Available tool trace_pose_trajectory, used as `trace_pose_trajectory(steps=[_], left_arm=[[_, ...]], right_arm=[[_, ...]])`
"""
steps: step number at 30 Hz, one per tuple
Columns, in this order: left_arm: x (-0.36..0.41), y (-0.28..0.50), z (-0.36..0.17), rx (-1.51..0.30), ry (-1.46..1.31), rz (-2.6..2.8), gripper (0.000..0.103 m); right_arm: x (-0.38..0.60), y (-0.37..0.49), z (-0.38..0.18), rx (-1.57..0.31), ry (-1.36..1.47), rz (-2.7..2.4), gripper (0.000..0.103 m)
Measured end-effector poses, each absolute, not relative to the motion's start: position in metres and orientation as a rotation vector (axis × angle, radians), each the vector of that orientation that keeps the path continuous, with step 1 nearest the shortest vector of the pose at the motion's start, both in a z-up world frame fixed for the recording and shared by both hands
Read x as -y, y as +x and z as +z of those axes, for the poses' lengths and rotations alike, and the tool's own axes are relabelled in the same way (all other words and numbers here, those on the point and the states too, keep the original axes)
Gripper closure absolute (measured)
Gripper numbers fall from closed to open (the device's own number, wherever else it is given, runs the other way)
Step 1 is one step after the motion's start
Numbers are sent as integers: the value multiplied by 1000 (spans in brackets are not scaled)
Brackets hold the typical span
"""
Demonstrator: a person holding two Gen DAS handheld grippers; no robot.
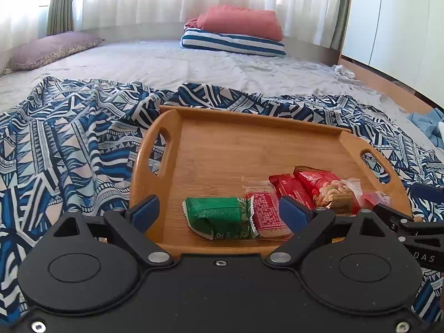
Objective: Organize snacks
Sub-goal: 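Open the left tool on the tray while the right tool releases the pink-and-white packet, then move the left tool to the red bar while the right tool approaches the gold packet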
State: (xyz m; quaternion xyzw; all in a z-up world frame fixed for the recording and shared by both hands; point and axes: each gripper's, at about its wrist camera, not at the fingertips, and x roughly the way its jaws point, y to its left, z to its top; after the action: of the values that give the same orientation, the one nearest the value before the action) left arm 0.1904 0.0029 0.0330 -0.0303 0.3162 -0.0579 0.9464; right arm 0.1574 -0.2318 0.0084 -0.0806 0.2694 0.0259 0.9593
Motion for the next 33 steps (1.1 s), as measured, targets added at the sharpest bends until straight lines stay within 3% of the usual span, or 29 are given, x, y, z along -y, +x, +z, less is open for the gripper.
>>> trace_pose_trajectory(steps=[9, 20, 33], left_arm=[[-7, 149, 55, -590, -8, -151, 1], [-30, 80, 46, -635, -132, -127, 1], [-21, 16, 20, -660, -55, -106, 1]], right_arm=[[238, 127, 26, -506, -118, 84, 0], [243, 66, 29, -470, 7, 211, 0], [248, 17, -1, -500, 140, 215, 0]])
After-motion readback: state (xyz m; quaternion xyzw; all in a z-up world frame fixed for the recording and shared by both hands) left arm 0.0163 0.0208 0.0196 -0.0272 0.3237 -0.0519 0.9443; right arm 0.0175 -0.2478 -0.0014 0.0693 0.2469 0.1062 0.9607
